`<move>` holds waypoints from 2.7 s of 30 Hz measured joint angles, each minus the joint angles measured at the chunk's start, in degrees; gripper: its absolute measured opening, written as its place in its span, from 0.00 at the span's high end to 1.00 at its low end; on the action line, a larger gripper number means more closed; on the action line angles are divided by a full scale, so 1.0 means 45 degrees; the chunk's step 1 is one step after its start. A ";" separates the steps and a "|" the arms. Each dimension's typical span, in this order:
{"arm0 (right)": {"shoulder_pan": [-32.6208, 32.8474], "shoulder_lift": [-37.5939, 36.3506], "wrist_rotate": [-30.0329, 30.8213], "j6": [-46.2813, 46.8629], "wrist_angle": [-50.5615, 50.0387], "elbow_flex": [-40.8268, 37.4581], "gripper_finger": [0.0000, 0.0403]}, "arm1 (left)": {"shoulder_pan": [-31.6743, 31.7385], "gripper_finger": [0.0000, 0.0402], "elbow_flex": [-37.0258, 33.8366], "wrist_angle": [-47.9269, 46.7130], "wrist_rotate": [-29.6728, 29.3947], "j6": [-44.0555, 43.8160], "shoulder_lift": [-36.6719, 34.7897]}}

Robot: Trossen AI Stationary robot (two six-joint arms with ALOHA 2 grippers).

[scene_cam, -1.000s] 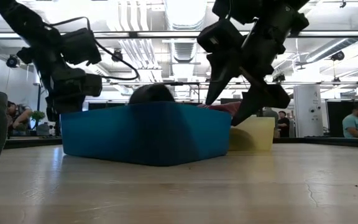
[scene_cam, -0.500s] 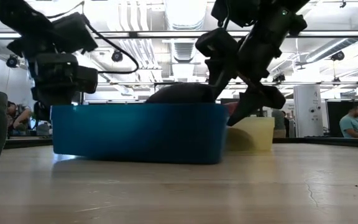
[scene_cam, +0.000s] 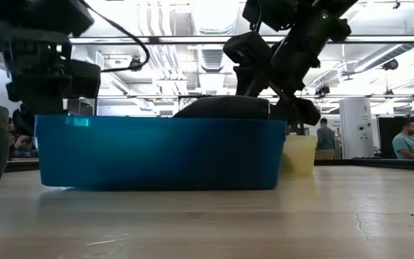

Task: Pick & Place hat
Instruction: Adjust the blue bin

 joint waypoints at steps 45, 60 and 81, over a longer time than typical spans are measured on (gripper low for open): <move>0.2535 -0.1122 -0.2144 0.0594 -0.2923 0.0019 0.29 | 0.4205 0.67 0.2710 -0.1204 -0.2671 0.8187 0.0127; 0.2217 0.1042 -0.2360 0.1245 0.0093 0.0000 0.31 | 0.5890 0.67 0.2715 -0.2172 0.1554 1.0467 0.3789; -0.1477 0.1686 0.1357 -0.0441 0.1840 0.1614 0.33 | 0.4630 0.67 0.1750 -0.3597 0.1989 0.8095 0.1484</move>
